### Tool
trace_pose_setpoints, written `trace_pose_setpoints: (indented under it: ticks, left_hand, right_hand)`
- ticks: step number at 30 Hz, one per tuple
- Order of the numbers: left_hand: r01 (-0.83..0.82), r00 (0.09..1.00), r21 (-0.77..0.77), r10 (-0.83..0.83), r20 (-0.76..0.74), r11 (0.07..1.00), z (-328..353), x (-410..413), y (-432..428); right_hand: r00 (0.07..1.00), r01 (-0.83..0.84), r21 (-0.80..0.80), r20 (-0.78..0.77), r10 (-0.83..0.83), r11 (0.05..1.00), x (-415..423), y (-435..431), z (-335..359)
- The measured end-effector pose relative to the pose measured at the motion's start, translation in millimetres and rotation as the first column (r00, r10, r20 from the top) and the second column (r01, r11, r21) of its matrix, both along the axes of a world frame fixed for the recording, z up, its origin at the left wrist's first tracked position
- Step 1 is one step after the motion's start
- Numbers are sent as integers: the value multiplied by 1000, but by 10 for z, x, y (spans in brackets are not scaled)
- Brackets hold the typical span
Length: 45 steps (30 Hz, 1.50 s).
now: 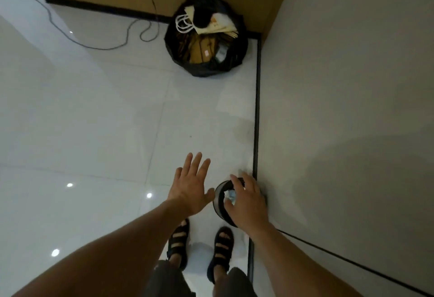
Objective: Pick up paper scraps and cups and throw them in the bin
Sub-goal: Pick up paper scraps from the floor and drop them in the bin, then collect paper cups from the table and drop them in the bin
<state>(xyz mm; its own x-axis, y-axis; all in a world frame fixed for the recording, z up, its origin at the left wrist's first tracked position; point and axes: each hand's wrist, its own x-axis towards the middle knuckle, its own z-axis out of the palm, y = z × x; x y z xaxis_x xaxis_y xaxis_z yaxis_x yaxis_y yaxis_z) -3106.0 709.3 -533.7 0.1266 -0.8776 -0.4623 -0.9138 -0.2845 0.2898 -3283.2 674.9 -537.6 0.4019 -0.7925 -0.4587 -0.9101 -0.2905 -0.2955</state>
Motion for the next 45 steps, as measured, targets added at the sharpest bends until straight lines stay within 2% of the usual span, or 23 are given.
trace_pose_setpoints:
  ticks: [5,10,13,19,25,34,39,45]
  left_hand:
    - [-236,966,-82,243,85,968,958,463,514]
    - [-503,850,-118,515,110,856,1464,671,1284]
    - [-654,738,-113,664,123,748,1645,689,1893]
    - [-876,426,-188,895,131,444,2029,832,3224]
    - [-929,190,-304,977,96,211,2287,975,4465]
    - [-917,1,-398,997,83,34,2568,1255,6344]
    - [-916,-71,-400,995,69,-37,2590,1399,7032]
    - [-918,-189,-355,982,7,-174,2488,1696,7707]
  right_hand:
    - [972,-235,-54,10,236,970,401,76,783]
    - [848,-529,-117,-25,530,841,887,252,1254]
    - [725,-684,-155,-39,688,713,1260,531,1506]
    - [464,-859,-244,-2,886,449,2033,1484,2064]
    - [266,-899,-368,-21,964,239,2601,2655,2466]
    - [164,-889,-425,55,985,171,3201,4457,2766]
    - [116,-896,-426,45,992,124,3515,5128,2828]
    - [1,-903,-430,40,999,18,4091,5881,2731]
